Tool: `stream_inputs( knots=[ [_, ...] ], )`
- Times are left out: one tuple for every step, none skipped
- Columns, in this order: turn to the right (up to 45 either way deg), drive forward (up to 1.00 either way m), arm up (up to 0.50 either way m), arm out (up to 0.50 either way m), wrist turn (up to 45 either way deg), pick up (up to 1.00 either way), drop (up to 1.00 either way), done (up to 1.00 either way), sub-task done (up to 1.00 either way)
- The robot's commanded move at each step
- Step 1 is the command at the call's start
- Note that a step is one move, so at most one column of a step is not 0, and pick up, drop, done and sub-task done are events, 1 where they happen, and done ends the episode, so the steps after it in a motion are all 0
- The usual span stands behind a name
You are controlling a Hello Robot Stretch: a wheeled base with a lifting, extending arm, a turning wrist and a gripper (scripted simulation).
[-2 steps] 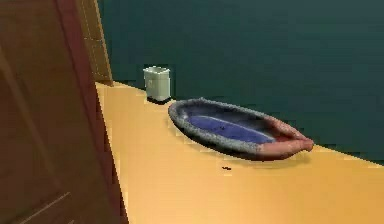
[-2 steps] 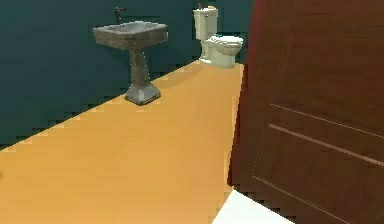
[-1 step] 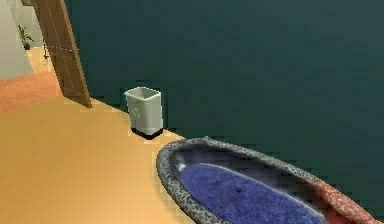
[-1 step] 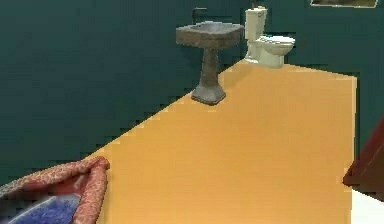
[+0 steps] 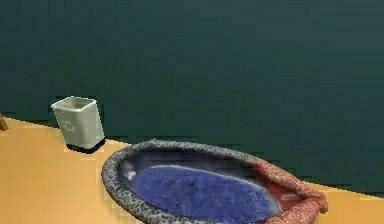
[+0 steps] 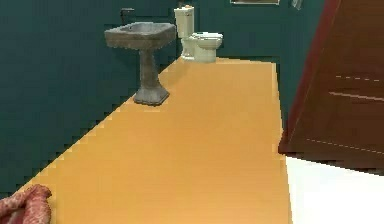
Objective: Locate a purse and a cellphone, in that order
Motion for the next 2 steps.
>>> stream_inputs(
  knots=[
    [0.0, 0.15, 0.00, 0.00, 0.0, 0.00, 0.00, 0.00, 0.00],
    [-45.0, 0.00, 0.00, 0.00, 0.0, 0.00, 0.00, 0.00, 0.00]
  ],
)
